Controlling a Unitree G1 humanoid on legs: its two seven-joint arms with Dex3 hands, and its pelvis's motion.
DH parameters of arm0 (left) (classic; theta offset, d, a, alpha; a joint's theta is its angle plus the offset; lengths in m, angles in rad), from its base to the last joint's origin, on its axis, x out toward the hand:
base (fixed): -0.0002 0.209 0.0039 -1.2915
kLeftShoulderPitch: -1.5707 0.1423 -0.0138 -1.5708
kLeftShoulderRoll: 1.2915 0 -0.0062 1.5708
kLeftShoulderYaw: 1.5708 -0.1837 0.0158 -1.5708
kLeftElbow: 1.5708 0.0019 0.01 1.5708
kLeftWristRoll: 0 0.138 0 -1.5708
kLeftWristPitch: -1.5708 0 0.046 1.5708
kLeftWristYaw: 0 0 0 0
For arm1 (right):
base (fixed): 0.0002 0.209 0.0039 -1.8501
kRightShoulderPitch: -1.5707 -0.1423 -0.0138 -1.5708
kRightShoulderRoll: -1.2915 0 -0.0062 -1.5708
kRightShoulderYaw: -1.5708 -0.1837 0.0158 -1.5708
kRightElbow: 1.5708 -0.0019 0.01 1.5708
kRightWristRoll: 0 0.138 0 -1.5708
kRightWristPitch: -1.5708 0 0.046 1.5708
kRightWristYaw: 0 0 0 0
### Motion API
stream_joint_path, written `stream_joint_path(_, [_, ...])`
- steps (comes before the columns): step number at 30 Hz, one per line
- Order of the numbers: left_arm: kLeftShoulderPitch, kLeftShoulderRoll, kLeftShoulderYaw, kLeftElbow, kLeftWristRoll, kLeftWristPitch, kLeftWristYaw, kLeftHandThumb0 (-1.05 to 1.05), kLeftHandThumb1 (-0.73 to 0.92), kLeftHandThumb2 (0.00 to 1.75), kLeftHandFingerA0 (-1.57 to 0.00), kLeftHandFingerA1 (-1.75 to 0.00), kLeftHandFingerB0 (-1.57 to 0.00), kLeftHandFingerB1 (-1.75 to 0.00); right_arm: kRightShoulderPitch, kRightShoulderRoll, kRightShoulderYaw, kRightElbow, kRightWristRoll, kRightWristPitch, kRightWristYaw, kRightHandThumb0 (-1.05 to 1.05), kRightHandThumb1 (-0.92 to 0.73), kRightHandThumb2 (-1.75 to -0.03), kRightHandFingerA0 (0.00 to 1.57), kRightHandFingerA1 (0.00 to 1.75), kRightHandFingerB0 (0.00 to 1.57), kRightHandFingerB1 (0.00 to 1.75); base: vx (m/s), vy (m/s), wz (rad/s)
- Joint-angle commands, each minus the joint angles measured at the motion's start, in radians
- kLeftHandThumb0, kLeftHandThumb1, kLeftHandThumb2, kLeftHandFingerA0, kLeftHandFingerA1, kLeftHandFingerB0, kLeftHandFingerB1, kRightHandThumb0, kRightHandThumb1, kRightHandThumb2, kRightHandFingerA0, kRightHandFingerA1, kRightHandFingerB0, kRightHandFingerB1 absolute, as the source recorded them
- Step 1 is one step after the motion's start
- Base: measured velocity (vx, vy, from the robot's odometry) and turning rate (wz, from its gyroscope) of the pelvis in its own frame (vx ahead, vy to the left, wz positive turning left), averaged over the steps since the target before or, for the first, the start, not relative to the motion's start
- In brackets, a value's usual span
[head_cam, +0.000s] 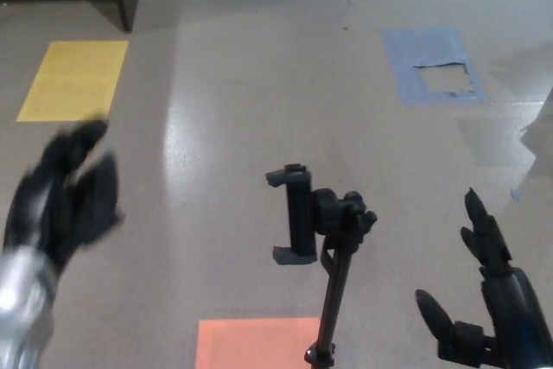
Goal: A phone stand is kept on the floor and the robot uses both its hands to grab it and uses its left hand to extend the phone stand by pulling it upwards
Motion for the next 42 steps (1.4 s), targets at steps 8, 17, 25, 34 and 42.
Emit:
stream_joint_path(8, [0.578, -0.12, 0.206, -0.105, 0.048, -0.718, 0.012, -0.89, 0.64, 0.96, -0.16, -0.39, -0.21, -0.4, 0.14, -0.129, -0.107, -0.098, 0.071, -0.167, 0.04, -1.05, -0.65, -1.14, 0.09, 0.3, 0.0, 0.16, 0.0, 0.0, 0.0])
stream_joint_path(17, [0.544, -0.121, 0.199, -0.06, 0.055, -0.77, 0.024, -0.88, 0.79, 0.65, -0.24, -0.29, -0.29, -0.3, 0.113, -0.124, -0.11, -0.08, 0.074, -0.146, 0.044, -1.05, -0.64, -0.87, 0.02, 0.38, 0.0, 0.07, 0.0, 0.0, 0.0])
stream_joint_path(25, [0.493, -0.128, 0.185, -0.047, 0.07, -0.763, 0.055, -0.84, 0.76, 0.64, -0.29, -0.3, -0.33, -0.31, 0.058, -0.154, -0.123, -0.077, 0.073, 0.001, 0.106, -1.05, -0.67, -1.13, 0.02, 0.38, 0.0, 0.2, 0.0, 0.0, 0.0])
stream_joint_path(34, [0.474, -0.118, 0.194, -0.026, 0.088, -0.788, 0.06, -0.83, 0.76, 0.64, -0.29, -0.3, -0.33, -0.31, 0.025, -0.123, -0.116, -0.073, 0.052, 0.027, 0.087, -1.0, -0.66, -0.84, 0.0, 0.42, 0.0, 0.0, 0.0, 0.0, 0.0])
stream_joint_path(42, [0.454, -0.093, 0.206, -0.004, 0.091, -0.793, 0.047, -0.81, 0.73, 0.63, -0.31, -0.31, -0.33, -0.31, -0.006, -0.119, -0.099, -0.054, 0.024, 0.059, 0.093, -0.93, -0.36, -0.8, 0.01, 0.42, 0.0, 0.0, 0.0, 0.0, 0.0])
